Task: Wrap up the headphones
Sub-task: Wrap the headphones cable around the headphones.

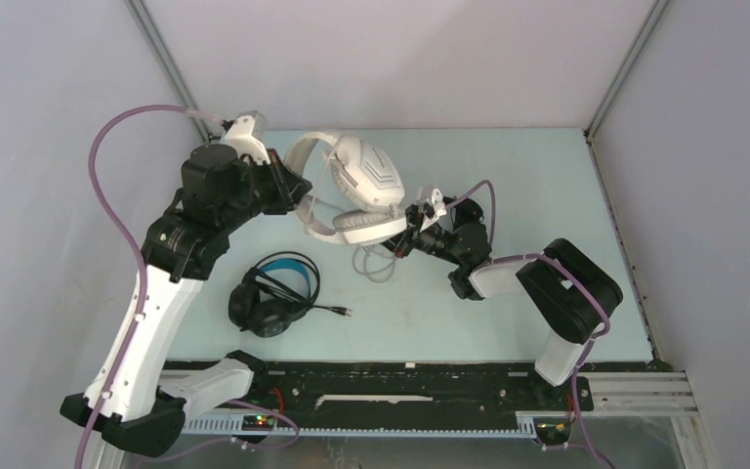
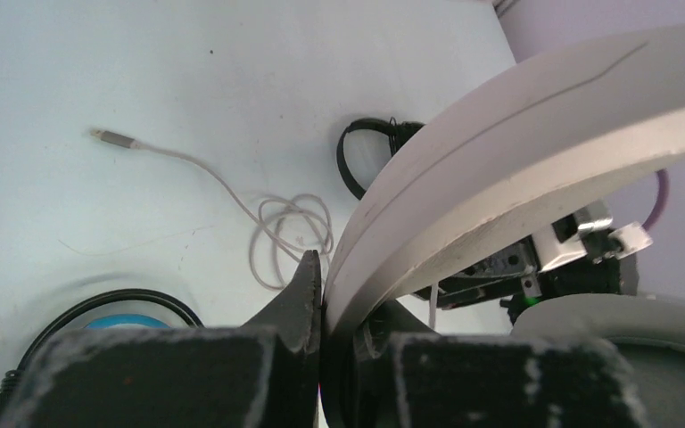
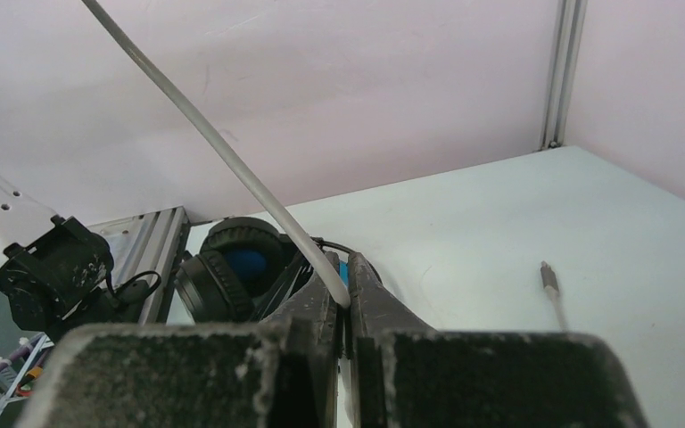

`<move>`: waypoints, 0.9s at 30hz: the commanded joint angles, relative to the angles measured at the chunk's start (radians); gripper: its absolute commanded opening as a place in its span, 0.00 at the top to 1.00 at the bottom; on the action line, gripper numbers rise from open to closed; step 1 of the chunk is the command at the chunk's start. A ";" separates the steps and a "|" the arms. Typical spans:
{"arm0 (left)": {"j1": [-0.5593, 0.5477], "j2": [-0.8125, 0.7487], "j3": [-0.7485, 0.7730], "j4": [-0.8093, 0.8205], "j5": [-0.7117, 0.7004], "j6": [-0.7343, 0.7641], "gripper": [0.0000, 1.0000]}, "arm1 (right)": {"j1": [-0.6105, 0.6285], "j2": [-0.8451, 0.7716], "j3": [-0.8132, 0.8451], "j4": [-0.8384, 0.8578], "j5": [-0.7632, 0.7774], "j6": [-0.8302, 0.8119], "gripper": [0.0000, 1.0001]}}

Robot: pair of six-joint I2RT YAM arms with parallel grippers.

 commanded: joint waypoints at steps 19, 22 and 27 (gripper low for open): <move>0.054 -0.113 0.058 0.137 -0.195 -0.123 1.00 | -0.027 0.026 -0.047 0.032 0.044 0.033 1.00; 0.059 -0.131 0.042 0.152 -0.214 -0.142 1.00 | -0.025 0.025 -0.045 0.033 0.050 0.034 1.00; 0.062 -0.132 0.020 0.192 -0.158 -0.184 1.00 | -0.016 0.034 -0.046 0.034 0.050 0.031 1.00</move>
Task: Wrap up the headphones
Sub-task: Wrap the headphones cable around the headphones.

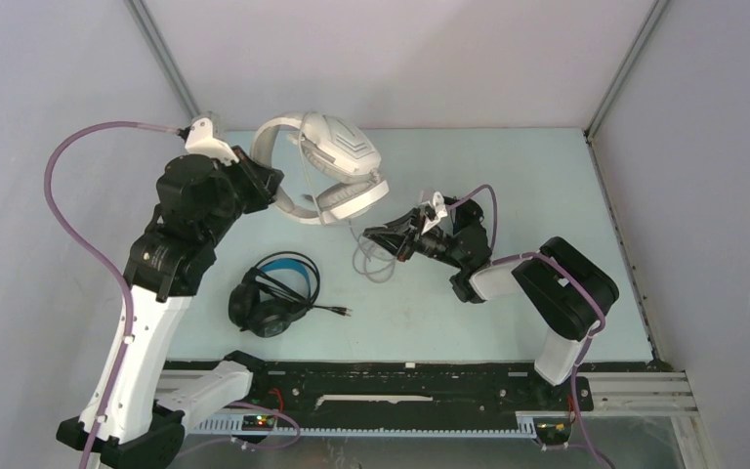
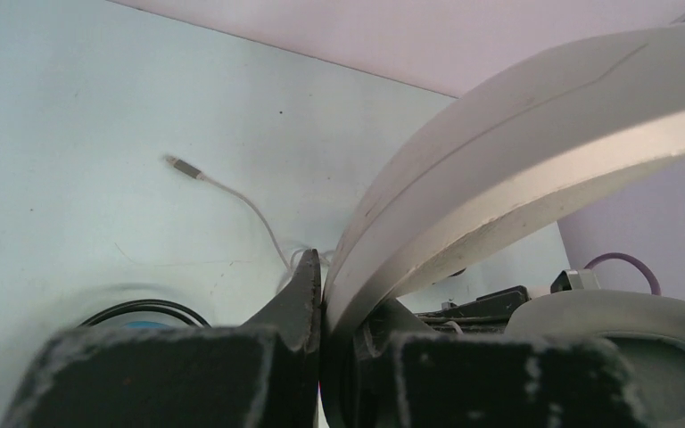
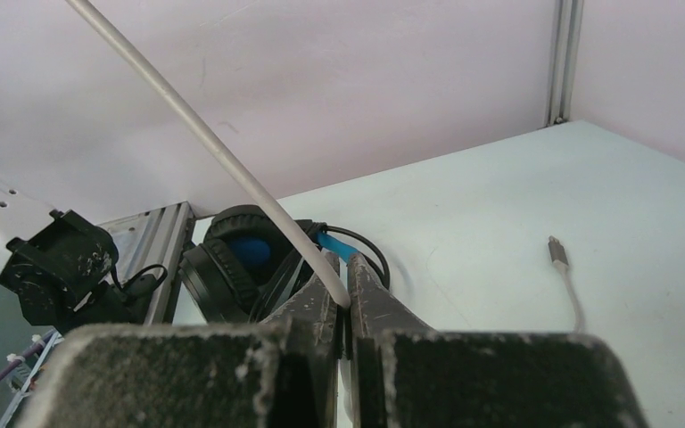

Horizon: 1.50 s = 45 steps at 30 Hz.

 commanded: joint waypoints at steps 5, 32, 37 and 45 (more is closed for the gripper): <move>0.012 -0.037 0.031 0.171 0.159 -0.099 1.00 | -0.001 0.019 -0.006 0.003 0.045 -0.008 1.00; 0.029 0.028 0.013 0.055 0.724 0.334 1.00 | -0.071 -0.042 -0.005 -0.022 -0.071 0.098 1.00; 0.027 0.047 -0.036 -0.062 0.722 0.606 1.00 | -0.109 -0.166 -0.014 -0.268 -0.175 0.099 1.00; -0.069 0.095 -0.100 -0.135 0.567 1.016 1.00 | -0.124 -0.461 0.084 -1.082 -0.218 -0.057 1.00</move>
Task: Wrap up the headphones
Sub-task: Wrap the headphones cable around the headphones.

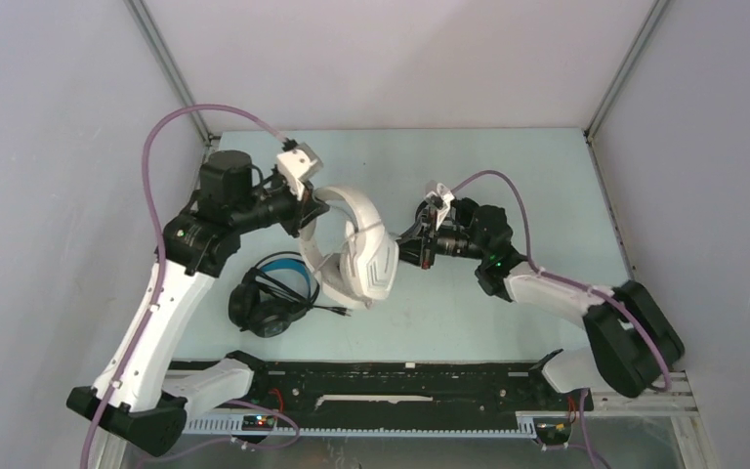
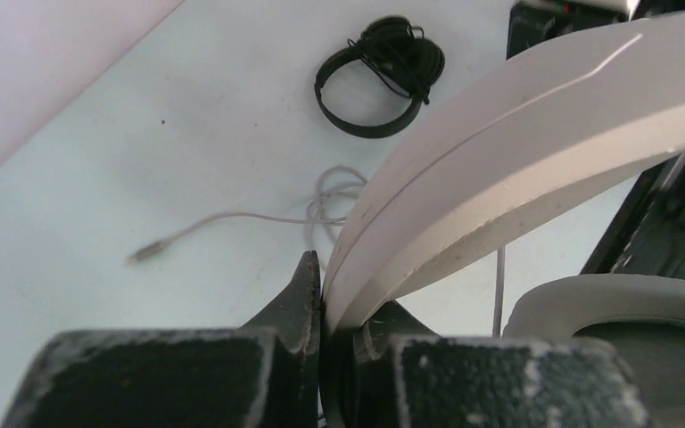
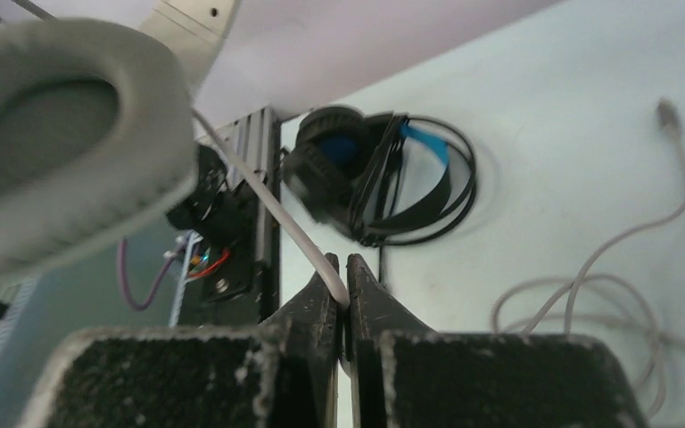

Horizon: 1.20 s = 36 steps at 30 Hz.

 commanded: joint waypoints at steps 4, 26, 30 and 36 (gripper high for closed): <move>-0.108 0.060 -0.025 -0.124 -0.092 0.454 1.00 | -0.050 -0.204 0.181 -0.799 0.018 -0.132 1.00; -0.217 0.102 -0.109 0.079 -0.442 0.854 1.00 | -0.074 -0.223 0.259 -0.853 -0.407 0.065 1.00; -0.235 0.090 -0.141 0.172 -0.512 0.834 1.00 | -0.057 -0.223 0.259 -0.776 -0.400 0.133 0.99; -0.243 0.066 -0.165 0.207 -0.551 0.848 1.00 | -0.026 -0.176 0.258 -0.668 -0.440 0.224 0.99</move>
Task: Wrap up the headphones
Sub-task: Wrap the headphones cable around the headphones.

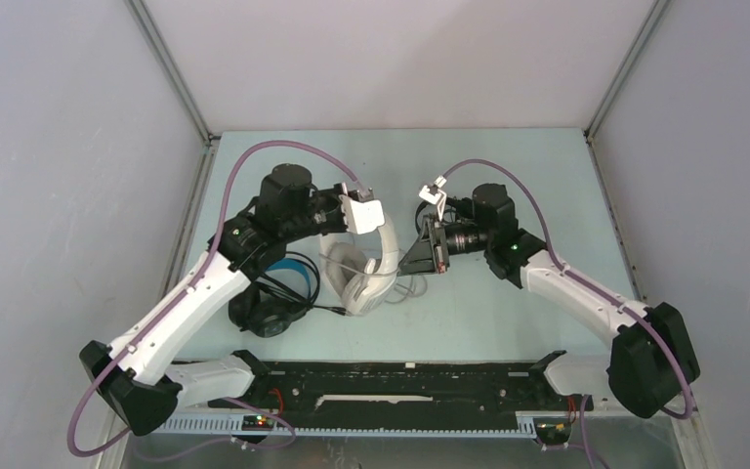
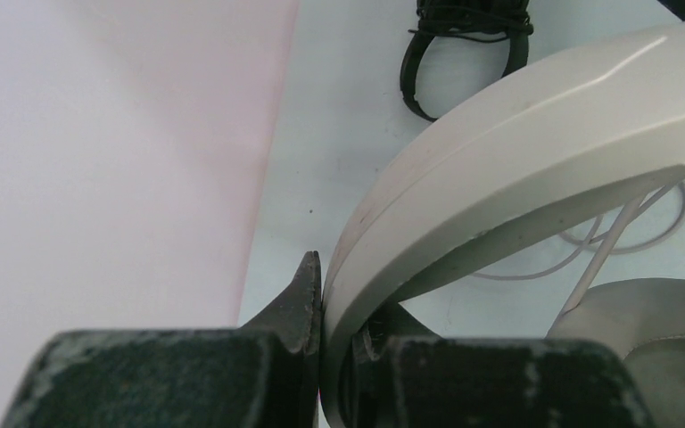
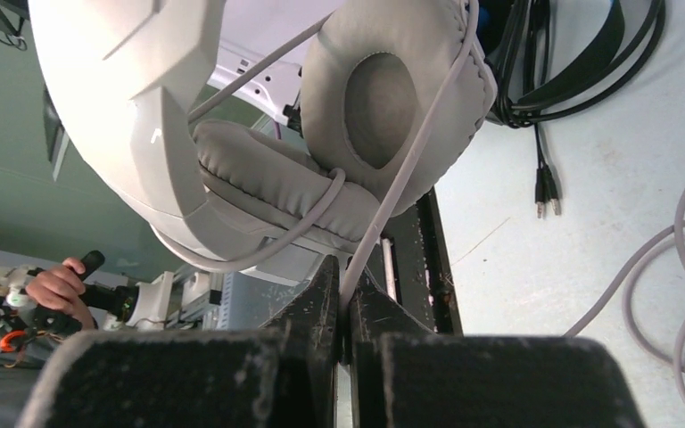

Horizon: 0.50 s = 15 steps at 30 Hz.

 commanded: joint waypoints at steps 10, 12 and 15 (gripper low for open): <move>0.038 -0.031 -0.065 0.013 -0.375 0.270 1.00 | 0.011 0.022 0.060 0.204 -0.236 0.179 1.00; 0.038 -0.031 -0.067 0.034 -0.388 0.304 1.00 | 0.009 0.027 0.060 0.189 -0.243 0.180 1.00; 0.038 -0.027 -0.068 0.068 -0.412 0.341 1.00 | 0.016 0.028 0.060 0.165 -0.253 0.164 1.00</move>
